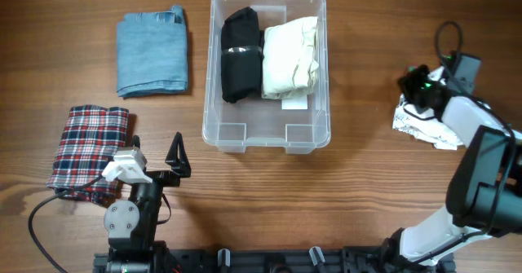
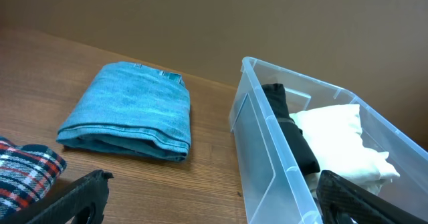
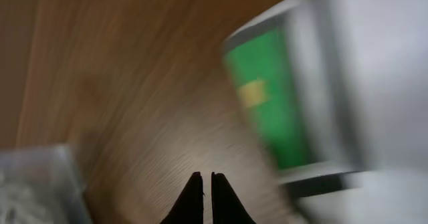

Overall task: Pack container
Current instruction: 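Grasp the white garment with the right gripper and drag it left, then regrasp the white garment with the right gripper and gather it, then lift the white garment and lower it into the bin's right side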

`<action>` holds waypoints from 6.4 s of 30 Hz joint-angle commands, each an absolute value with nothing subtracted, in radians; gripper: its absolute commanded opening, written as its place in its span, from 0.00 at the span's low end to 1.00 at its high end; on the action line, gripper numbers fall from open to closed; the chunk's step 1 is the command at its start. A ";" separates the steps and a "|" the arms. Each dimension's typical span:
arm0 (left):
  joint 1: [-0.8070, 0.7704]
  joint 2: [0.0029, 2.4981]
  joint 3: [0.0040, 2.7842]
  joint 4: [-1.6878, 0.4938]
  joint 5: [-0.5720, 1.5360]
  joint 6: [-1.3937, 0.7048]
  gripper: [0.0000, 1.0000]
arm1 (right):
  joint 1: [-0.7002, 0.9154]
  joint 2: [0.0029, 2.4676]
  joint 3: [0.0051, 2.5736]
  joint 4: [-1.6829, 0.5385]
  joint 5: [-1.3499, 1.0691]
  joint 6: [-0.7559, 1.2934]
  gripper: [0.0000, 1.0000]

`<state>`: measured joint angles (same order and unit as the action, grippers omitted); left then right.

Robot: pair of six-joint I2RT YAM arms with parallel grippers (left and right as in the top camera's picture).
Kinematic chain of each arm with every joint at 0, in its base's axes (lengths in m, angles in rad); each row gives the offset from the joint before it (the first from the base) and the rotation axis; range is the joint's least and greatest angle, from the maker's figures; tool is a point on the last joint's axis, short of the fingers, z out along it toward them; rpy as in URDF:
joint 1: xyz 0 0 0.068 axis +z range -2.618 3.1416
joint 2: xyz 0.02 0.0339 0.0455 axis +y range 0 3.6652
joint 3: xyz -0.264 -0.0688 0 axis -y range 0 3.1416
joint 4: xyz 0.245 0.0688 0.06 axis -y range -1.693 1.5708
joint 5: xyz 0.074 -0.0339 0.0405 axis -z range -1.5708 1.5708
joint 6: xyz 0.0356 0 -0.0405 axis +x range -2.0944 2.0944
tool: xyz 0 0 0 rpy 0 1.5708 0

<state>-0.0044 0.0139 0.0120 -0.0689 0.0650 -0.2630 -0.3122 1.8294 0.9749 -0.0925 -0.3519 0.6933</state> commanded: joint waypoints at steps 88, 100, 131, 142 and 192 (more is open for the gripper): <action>0.003 0.007 0.006 -0.072 0.052 -0.242 1.00 | -0.419 1.975 1.359 -0.605 -0.342 0.183 0.99; 0.003 0.007 0.006 -0.072 0.052 -0.242 1.00 | -0.447 2.040 1.359 -0.506 -0.537 0.184 0.99; 0.003 0.007 0.006 -0.072 0.052 -0.242 1.00 | -0.433 2.161 1.328 -0.420 -0.636 0.307 0.70; 0.003 0.007 0.006 -0.072 0.052 -0.242 1.00 | -0.433 2.160 1.328 -0.419 -0.581 0.423 0.04; 0.003 0.007 0.006 -0.072 0.052 -0.242 1.00 | 0.331 1.537 1.350 -0.460 -0.675 0.662 0.04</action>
